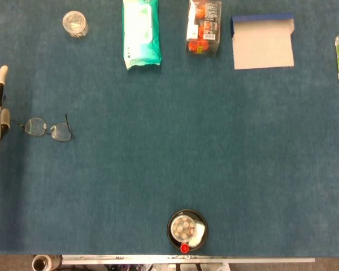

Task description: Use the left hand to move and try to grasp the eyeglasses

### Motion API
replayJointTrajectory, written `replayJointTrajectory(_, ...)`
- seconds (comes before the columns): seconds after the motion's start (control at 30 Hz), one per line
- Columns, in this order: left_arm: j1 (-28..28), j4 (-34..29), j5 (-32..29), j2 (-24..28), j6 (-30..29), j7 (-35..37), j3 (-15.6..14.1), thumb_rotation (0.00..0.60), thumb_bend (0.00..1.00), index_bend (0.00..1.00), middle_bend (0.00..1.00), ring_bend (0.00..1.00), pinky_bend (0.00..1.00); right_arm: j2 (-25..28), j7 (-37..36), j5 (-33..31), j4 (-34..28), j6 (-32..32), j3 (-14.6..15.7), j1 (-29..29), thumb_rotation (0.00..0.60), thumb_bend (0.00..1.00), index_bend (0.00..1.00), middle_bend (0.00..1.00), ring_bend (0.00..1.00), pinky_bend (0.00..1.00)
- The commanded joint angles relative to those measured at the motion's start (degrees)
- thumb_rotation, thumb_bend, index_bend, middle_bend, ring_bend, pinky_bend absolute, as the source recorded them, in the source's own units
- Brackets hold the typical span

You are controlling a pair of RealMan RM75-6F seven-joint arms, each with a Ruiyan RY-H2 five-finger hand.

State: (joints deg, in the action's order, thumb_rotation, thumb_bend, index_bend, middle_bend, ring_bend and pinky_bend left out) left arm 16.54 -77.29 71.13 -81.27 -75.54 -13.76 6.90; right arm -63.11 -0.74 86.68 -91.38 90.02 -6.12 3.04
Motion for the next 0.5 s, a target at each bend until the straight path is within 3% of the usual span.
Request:
replayJointTrajectory(0.03, -0.61, -1.57, 0.8, 0.83, -0.78, 0.77, -0.23, 0.6, 0.47, 0.0, 0.0, 0.0, 0.07, 0.04, -0.08, 0.01, -0.01, 0.11, -0.04, -0.05, 0.6, 0.66, 0.44, 0.44, 0.41, 0.55)
replayJointTrajectory(0.3, -3.1, -6.57, 2.57, 4.77, -3.04, 1.66, -1.71, 0.6, 0.47, 0.0, 0.0, 0.0, 0.07, 0.23, -0.26, 0.24, -0.22, 0.43, -0.03, -0.18, 0.6, 0.66, 0.44, 0.44, 0.41, 0.55)
replayJointTrajectory(0.5, -3.85, -4.31, 1.8, 5.01, -4.35, 1.85, -0.59, 0.6, 0.47, 0.0, 0.0, 0.0, 0.07, 0.2, -0.15, 0.77, -0.37, 0.73, 0.19, -0.3, 0.6, 0.66, 0.44, 0.44, 0.41, 0.55)
